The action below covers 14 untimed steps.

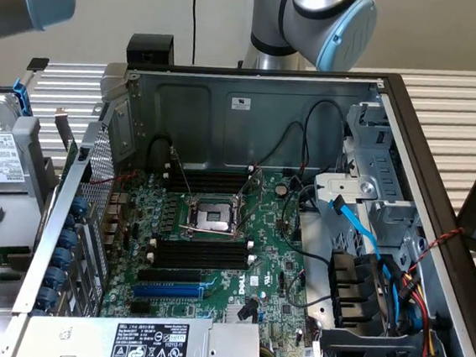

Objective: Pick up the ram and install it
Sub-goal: 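Pick up the ram and move it above insertion slot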

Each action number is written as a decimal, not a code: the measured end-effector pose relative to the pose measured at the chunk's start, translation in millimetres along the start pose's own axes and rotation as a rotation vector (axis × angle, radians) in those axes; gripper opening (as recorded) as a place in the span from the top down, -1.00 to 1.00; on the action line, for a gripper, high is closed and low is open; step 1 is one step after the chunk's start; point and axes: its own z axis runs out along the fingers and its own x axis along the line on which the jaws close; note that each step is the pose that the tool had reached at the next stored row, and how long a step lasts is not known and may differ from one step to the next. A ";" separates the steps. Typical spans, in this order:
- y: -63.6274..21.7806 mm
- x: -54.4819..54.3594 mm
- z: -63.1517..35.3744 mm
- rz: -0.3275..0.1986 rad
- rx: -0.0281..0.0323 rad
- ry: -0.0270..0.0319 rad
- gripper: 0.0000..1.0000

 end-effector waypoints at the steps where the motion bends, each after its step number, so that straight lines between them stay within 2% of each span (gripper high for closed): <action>1: 0.0 0.0 1.8 0.000 0.0007 -0.0001 0.51; 5: 0.6 0.0 6.4 0.000 0.0052 -0.0001 0.51; 14: 0.5 0.0 10.8 0.000 0.0053 0.0003 0.51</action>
